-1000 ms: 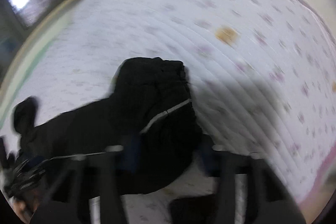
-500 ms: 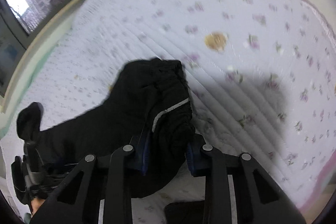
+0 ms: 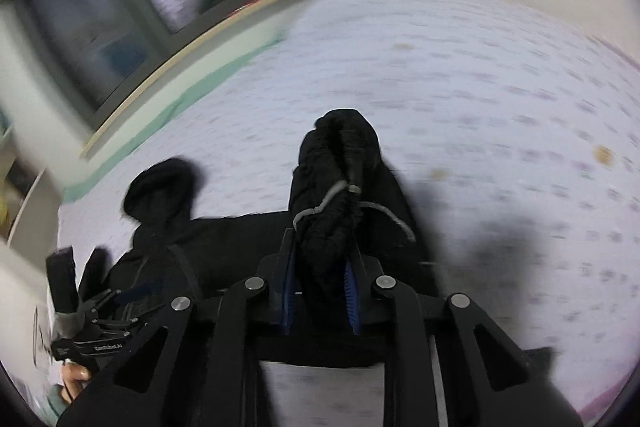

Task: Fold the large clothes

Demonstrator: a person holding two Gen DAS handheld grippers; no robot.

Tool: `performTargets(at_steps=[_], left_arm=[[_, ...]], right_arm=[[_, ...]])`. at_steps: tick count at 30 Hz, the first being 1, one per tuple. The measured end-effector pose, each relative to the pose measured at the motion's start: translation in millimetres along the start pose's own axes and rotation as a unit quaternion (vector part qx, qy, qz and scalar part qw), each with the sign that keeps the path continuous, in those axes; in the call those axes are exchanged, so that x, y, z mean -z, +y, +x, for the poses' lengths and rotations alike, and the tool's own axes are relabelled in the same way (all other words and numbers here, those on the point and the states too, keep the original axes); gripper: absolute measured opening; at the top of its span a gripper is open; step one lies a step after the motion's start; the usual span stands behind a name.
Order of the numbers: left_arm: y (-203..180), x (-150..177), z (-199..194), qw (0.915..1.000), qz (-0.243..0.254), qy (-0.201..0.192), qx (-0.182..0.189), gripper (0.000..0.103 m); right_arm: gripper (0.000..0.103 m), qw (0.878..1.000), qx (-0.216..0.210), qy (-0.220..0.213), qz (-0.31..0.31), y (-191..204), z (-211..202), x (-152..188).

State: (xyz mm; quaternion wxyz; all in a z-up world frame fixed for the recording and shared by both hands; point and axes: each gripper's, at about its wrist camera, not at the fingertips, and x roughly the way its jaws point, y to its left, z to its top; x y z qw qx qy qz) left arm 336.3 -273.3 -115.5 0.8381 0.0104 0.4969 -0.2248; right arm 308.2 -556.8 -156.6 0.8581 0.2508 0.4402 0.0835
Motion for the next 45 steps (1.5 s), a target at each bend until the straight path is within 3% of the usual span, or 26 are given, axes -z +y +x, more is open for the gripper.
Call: performTargets(at_steps=[6, 10, 17, 21, 26, 29, 30, 34, 37, 40, 42, 44, 45], left_arm=[[83.8, 23.7, -61.2, 0.9976, -0.047, -0.024, -0.045, 0.095], [138.9, 49.6, -93.0, 0.9936, -0.084, -0.031, -0.068, 0.095], [215.6, 96.6, -117.9, 0.9832, -0.148, -0.032, -0.102, 0.095], [243.3, 116.2, -123.1, 0.9783, -0.167, -0.030, -0.119, 0.095], [261.2, 130.1, -116.5, 0.9782, -0.172, -0.013, -0.115, 0.095], [263.0, 127.7, -106.1, 0.9794, -0.178, -0.005, -0.095, 0.095], [262.4, 127.2, -103.1, 0.9804, -0.178, -0.005, -0.085, 0.095], [259.8, 111.3, -81.7, 0.9826, -0.184, -0.005, -0.023, 0.095], [257.6, 94.7, -55.8, 0.9785, -0.204, -0.004, 0.033, 0.095], [255.3, 82.8, -24.2, 0.9742, -0.220, 0.011, 0.048, 0.095], [253.3, 78.2, -5.3, 0.9730, -0.224, 0.024, 0.052, 0.091], [252.5, 75.2, 13.6, 0.9711, -0.228, 0.048, 0.051, 0.065], [252.1, 75.0, 24.8, 0.9689, -0.233, 0.059, 0.059, 0.056]], right_arm=[[0.020, 0.995, -0.035, 0.035, -0.085, 130.6, 42.1, 19.5], [0.020, 0.989, -0.065, 0.061, -0.122, 197.4, 70.0, 37.9], [0.020, 0.966, -0.112, 0.144, -0.183, 313.5, 160.9, 112.9], [0.020, 0.954, -0.093, 0.193, -0.210, 349.1, 219.9, 158.3], [0.021, 0.947, -0.058, 0.225, -0.224, 349.0, 260.1, 194.8], [0.033, 0.941, -0.066, 0.227, -0.243, 347.3, 252.0, 194.4], [0.041, 0.940, -0.073, 0.226, -0.243, 344.2, 244.5, 190.0], [0.057, 0.954, -0.086, 0.188, -0.219, 304.8, 187.6, 152.3], [0.057, 0.965, -0.054, 0.162, -0.198, 266.3, 158.0, 129.6], [0.058, 0.973, -0.021, 0.153, -0.170, 225.8, 139.3, 114.5], [0.058, 0.977, 0.002, 0.147, -0.155, 202.0, 131.6, 107.3], [0.058, 0.978, 0.018, 0.147, -0.150, 187.8, 128.0, 106.5], [0.058, 0.977, 0.029, 0.147, -0.149, 179.3, 126.4, 105.6]])
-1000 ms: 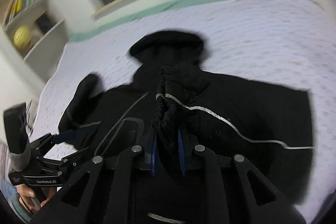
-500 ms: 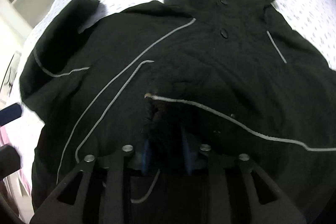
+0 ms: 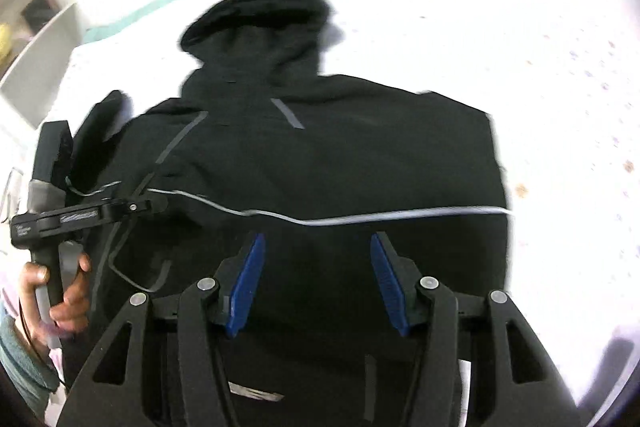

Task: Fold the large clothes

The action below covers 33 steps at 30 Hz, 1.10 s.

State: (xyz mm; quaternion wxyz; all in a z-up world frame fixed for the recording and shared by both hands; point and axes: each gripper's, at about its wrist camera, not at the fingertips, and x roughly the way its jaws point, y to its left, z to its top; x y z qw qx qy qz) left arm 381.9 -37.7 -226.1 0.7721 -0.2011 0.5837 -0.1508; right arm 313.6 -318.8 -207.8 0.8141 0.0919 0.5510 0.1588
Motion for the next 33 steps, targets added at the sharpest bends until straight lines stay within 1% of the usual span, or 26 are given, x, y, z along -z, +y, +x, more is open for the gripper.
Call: performTargets(at_steps=[1, 2, 3, 4, 6, 9, 11, 13, 14, 16, 17, 18, 19, 20, 22, 25, 27, 28, 29, 30, 31, 32, 33], left_arm=[[0.1, -1.3, 9.8, 0.9999, -0.003, 0.011, 0.003, 0.037], [-0.6, -2.3, 16.0, 0.9999, -0.002, 0.016, -0.004, 0.022], [-2.8, -2.6, 18.5, 0.9998, 0.004, 0.013, -0.016, 0.020], [-4.6, -2.6, 15.0, 0.9999, 0.008, 0.003, -0.014, 0.018], [-7.6, -3.8, -6.4, 0.9991, 0.017, -0.033, -0.019, 0.017], [2.9, -9.3, -53.8, 0.9952, 0.014, -0.092, -0.031, 0.017], [25.1, -12.4, -88.9, 0.9913, -0.002, -0.124, -0.045, 0.017], [51.4, -13.1, -105.4, 0.9897, -0.018, -0.128, -0.061, 0.017], [63.5, -12.1, -107.6, 0.9896, -0.026, -0.124, -0.068, 0.017], [89.3, -5.2, -97.6, 0.9906, -0.049, -0.095, -0.084, 0.017], [98.4, -0.4, -87.0, 0.9912, -0.054, -0.075, -0.095, 0.017], [105.4, 5.9, -72.0, 0.9909, -0.052, -0.051, -0.114, 0.018], [109.5, 10.6, -61.1, 0.9900, -0.048, -0.035, -0.128, 0.021], [111.2, 14.2, -54.1, 0.9897, -0.042, -0.031, -0.133, 0.022], [107.0, 15.2, -56.1, 0.9895, -0.032, -0.038, -0.135, 0.023], [98.5, 15.8, -74.5, 0.9879, -0.018, -0.048, -0.146, 0.031], [92.2, 12.9, -101.7, 0.9844, -0.006, -0.080, -0.157, 0.037], [87.2, 15.4, -116.4, 0.9835, -0.001, -0.098, -0.152, 0.050], [81.8, 18.4, -131.1, 0.9838, 0.005, -0.119, -0.134, 0.065], [77.6, 22.5, -140.0, 0.9844, 0.010, -0.132, -0.116, 0.070], [70.4, 23.9, -144.0, 0.9856, 0.016, -0.141, -0.091, 0.072], [62.0, 21.2, -140.5, 0.9885, 0.023, -0.134, -0.066, 0.072], [60.3, 18.7, -134.2, 0.9900, 0.028, -0.125, -0.058, 0.072]], right_arm=[[0.058, 1.000, 0.009, 0.002, 0.000, -4.4, 1.5, -0.6], [0.058, 1.000, 0.017, 0.003, -0.001, -6.2, 2.1, -0.2], [0.058, 0.999, 0.031, 0.003, -0.004, -10.3, 1.9, -0.4], [0.058, 0.999, 0.040, 0.002, -0.005, -11.9, 2.0, -0.1], [0.058, 0.999, 0.042, 0.000, -0.003, -16.7, 2.3, -3.5], [0.061, 0.999, 0.041, -0.003, -0.003, -18.5, 9.5, -12.2], [0.062, 1.000, 0.027, -0.002, -0.005, -11.3, 18.3, -19.2], [0.063, 1.000, 0.012, 0.002, -0.008, 0.9, 32.8, -23.9], [0.064, 1.000, 0.009, 0.008, -0.010, 8.1, 42.6, -25.0], [0.065, 1.000, 0.009, 0.024, -0.017, 20.7, 63.4, -26.6], [0.065, 0.999, 0.012, 0.034, -0.021, 26.0, 75.4, -26.5], [0.065, 0.998, 0.026, 0.048, -0.027, 31.9, 89.5, -25.9], [0.066, 0.996, 0.051, 0.068, -0.036, 35.9, 106.7, -22.8], [0.067, 0.993, 0.065, 0.088, -0.043, 38.2, 122.1, -19.5], [0.069, 0.991, 0.078, 0.095, -0.048, 40.3, 130.5, -18.9], [0.070, 0.990, 0.078, 0.110, -0.050, 40.1, 125.4, -26.0], [0.070, 0.992, 0.067, 0.104, -0.042, 41.6, 111.7, -32.7], [0.070, 0.993, 0.050, 0.095, -0.039, 43.3, 101.1, -34.4], [0.070, 0.995, 0.034, 0.084, -0.039, 46.8, 90.3, -35.4], [0.072, 0.996, 0.024, 0.075, -0.043, 52.2, 81.1, -35.7], [0.074, 0.996, 0.018, 0.066, -0.050, 61.5, 73.0, -34.8], [0.074, 0.997, 0.015, 0.062, -0.053, 67.3, 70.0, -32.7], [0.074, 0.997, 0.004, 0.060, -0.056, 75.3, 68.7, -29.2]])
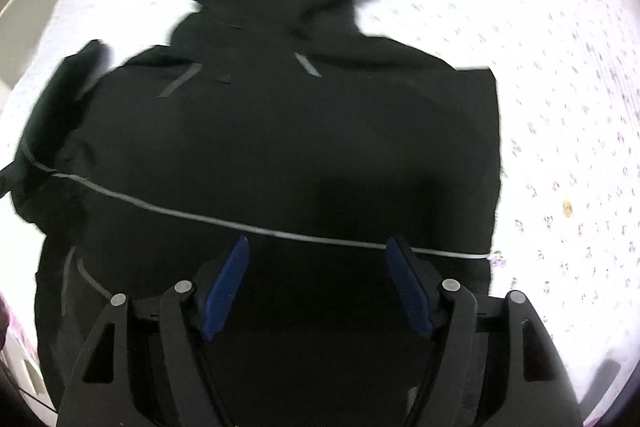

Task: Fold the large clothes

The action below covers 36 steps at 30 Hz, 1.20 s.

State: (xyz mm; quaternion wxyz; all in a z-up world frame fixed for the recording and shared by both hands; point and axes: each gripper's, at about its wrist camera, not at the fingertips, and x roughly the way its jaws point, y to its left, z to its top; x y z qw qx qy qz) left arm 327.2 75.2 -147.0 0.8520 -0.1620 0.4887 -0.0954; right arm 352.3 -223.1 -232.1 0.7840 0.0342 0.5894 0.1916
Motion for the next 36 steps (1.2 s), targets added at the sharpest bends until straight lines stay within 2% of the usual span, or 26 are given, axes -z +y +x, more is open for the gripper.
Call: performTargets(at_steps=[2, 4, 5, 6, 8, 10, 12, 14, 16, 19, 23, 26, 31, 36], left_arm=[[-6.0, 1.0, 22.9, 0.9998, 0.010, 0.019, -0.004, 0.072], [3.9, 5.5, 59.4, 0.9982, -0.013, 0.059, -0.003, 0.070], [12.0, 11.4, 81.9, 0.9961, -0.027, 0.083, -0.010, 0.063], [15.9, 16.8, 94.3, 0.9950, -0.028, 0.095, -0.019, 0.061], [17.7, 24.9, 113.3, 0.9952, -0.021, 0.092, -0.026, 0.060], [10.6, 23.6, 114.3, 0.9941, -0.001, 0.101, -0.040, 0.060], [5.2, 19.5, 109.3, 0.9929, 0.014, 0.111, -0.040, 0.061], [-0.7, 15.4, 82.6, 0.9942, 0.025, 0.105, 0.000, 0.061], [-2.8, 5.2, 45.3, 0.9958, 0.040, 0.074, 0.037, 0.061], [10.2, -15.9, -17.0, 0.9967, 0.050, 0.021, 0.060, 0.063], [67.2, -55.8, -76.2, 0.9979, 0.043, -0.028, 0.040, 0.063], [122.4, -90.6, -83.9, 0.9987, 0.016, -0.048, -0.001, 0.063], [212.2, -135.7, -49.1, 0.9972, -0.063, -0.037, 0.016, 0.063], [270.1, -159.5, 16.1, 0.9909, -0.133, -0.008, 0.022, 0.063]], right_arm=[[0.074, 1.000, -0.010, 0.001, -0.014, 14.7, 4.5, 13.3], [0.074, 0.999, 0.016, 0.018, -0.033, 35.5, 24.3, 18.4], [0.074, 0.999, 0.023, 0.027, -0.034, 40.5, 34.2, 19.9], [0.073, 0.998, 0.032, 0.042, -0.033, 41.6, 45.7, 25.2], [0.074, 0.998, 0.041, 0.051, -0.024, 42.4, 58.8, 28.7], [0.076, 0.997, 0.040, 0.067, -0.008, 41.0, 61.4, 21.8], [0.076, 0.995, 0.039, 0.087, 0.005, 40.8, 63.5, 10.9], [0.076, 0.995, 0.034, 0.094, 0.009, 42.4, 58.0, 4.8], [0.076, 0.996, 0.008, 0.086, 0.021, 50.0, 46.0, -4.1], [0.076, 0.997, -0.013, 0.069, 0.021, 72.4, 29.8, -14.1], [0.076, 0.998, -0.038, 0.041, -0.016, 125.3, 15.6, -33.8], [0.076, 0.997, -0.046, 0.030, -0.055, 163.9, 12.6, -54.7], [0.076, 0.994, -0.049, 0.018, -0.098, 209.9, 28.1, -75.1], [0.076, 0.989, -0.045, 0.028, -0.135, 215.3, 51.6, -92.1]])
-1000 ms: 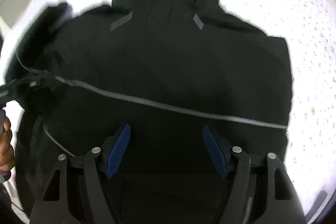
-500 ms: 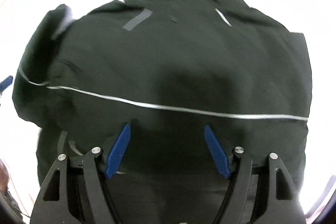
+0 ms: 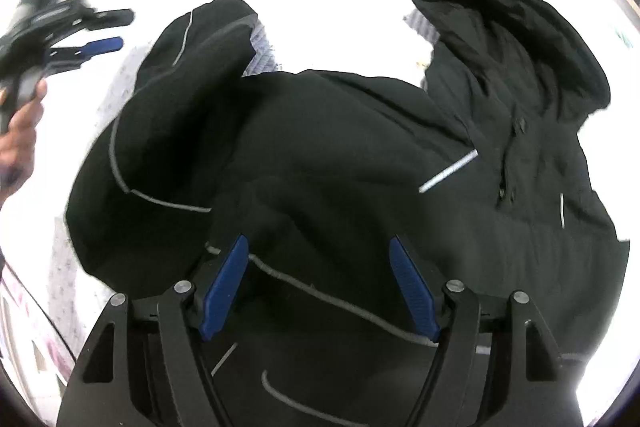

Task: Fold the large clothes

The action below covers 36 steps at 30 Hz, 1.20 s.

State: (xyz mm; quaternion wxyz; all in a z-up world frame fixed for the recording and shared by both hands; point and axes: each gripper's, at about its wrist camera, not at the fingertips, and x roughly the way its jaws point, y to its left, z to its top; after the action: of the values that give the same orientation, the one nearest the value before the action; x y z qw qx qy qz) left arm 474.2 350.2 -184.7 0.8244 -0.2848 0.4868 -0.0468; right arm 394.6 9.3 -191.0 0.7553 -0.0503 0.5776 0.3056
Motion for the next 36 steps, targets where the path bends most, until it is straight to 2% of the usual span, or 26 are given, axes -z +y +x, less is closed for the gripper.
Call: performTargets(at_steps=[4, 7, 12, 13, 14, 15, 18, 21, 24, 27, 30, 32, 34, 36], left_arm=[[31.8, -18.8, 38.7, 0.9983, -0.055, 0.012, 0.017, 0.063], [43.3, -25.1, 66.0, 0.9963, -0.076, 0.030, 0.029, 0.063], [50.9, -27.1, 82.8, 0.9905, -0.101, 0.026, 0.090, 0.063], [51.1, -26.1, 81.5, 0.9899, -0.103, 0.018, 0.095, 0.052], [51.0, -24.0, 79.0, 0.9895, -0.105, 0.013, 0.099, 0.024], [50.3, -21.1, 74.4, 0.9887, -0.105, 0.011, 0.106, 0.017], [43.3, -10.1, 40.8, 0.9918, -0.091, -0.028, 0.085, 0.015], [48.1, 5.3, -13.8, 0.9882, -0.100, -0.084, 0.080, 0.015], [67.6, 28.2, -78.9, 0.9789, -0.129, -0.150, 0.052, 0.015], [95.0, 58.5, -137.9, 0.9662, -0.159, -0.203, -0.010, 0.015], [125.1, 90.7, -171.3, 0.9521, -0.194, -0.224, -0.074, 0.015], [149.9, 118.8, -177.7, 0.9410, -0.236, -0.223, -0.096, 0.015], [167.2, 139.7, -174.6, 0.9330, -0.267, -0.216, -0.107, 0.015], [182.5, 161.1, -168.8, 0.9256, -0.296, -0.209, -0.109, 0.015]], right_arm=[[0.076, 1.000, -0.012, 0.013, -0.010, -11.0, 25.6, -8.4], [0.076, 1.000, -0.011, 0.019, -0.017, -13.6, 35.6, -9.4], [0.076, 0.999, -0.009, 0.018, -0.028, -12.2, 43.9, -12.3], [0.076, 0.999, -0.008, 0.017, -0.030, -11.3, 43.8, -12.4], [0.076, 0.999, -0.007, 0.017, -0.031, -10.2, 43.0, -11.7], [0.076, 0.999, -0.007, 0.016, -0.031, -9.0, 42.9, -11.6], [0.076, 0.999, -0.011, 0.012, -0.036, -2.7, 40.3, -11.5], [0.076, 0.999, -0.010, 0.005, -0.039, 6.1, 31.5, -6.7], [0.075, 0.999, -0.013, -0.006, -0.035, 12.9, 24.2, -5.1], [0.075, 0.999, -0.044, -0.018, -0.028, 27.7, 13.5, -6.9], [0.075, 0.997, -0.049, -0.020, -0.050, 52.4, 11.9, -5.2], [0.073, 0.997, -0.043, -0.018, -0.065, 69.9, 18.1, -3.0], [0.073, 0.997, -0.010, -0.012, -0.079, 88.0, 33.4, 1.5], [0.077, 0.994, 0.045, 0.015, -0.100, 99.3, 59.8, 5.4]])
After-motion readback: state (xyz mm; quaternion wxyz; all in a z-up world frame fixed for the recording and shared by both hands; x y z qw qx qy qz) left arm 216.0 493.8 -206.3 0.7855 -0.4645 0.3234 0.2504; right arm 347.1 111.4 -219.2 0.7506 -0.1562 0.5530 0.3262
